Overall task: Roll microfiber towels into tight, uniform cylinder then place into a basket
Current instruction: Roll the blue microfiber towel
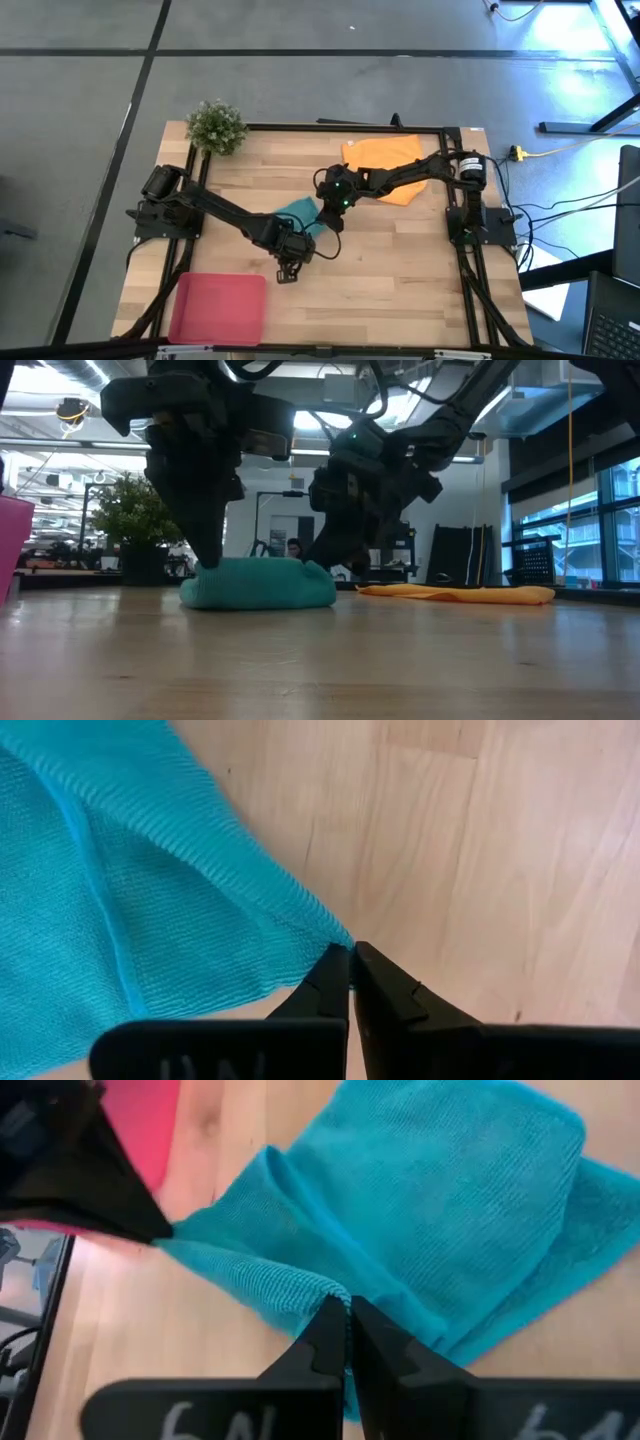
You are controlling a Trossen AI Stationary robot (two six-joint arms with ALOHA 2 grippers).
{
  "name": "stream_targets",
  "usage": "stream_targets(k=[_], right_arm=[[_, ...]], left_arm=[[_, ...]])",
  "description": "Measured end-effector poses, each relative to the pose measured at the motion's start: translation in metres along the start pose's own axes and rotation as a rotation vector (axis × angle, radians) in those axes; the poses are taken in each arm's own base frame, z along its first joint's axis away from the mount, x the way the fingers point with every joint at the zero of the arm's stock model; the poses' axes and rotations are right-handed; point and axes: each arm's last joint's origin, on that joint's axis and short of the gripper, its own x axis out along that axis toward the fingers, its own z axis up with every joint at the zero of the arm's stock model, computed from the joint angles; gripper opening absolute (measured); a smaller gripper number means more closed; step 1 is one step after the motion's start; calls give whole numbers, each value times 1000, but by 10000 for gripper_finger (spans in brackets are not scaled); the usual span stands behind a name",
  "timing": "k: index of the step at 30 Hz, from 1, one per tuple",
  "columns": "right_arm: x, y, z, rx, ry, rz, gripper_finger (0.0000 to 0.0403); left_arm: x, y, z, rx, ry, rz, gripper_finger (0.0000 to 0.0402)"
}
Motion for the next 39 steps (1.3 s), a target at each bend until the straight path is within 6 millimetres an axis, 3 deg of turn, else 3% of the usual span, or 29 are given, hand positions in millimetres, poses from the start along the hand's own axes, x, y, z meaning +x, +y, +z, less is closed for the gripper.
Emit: stream_targets(k=[16, 29, 39], right_arm=[[8, -12, -5, -40, -15, -114, 8], [8, -14, -7, -58, -1, -170, 8], [8, -15, -8, -80, 8, -181, 8]], left_arm=[[0, 2, 0, -34, -29, 75, 0], [-17, 4, 6, -109, -47, 186, 0], [-20, 23, 5, -281, -14, 309, 0]])
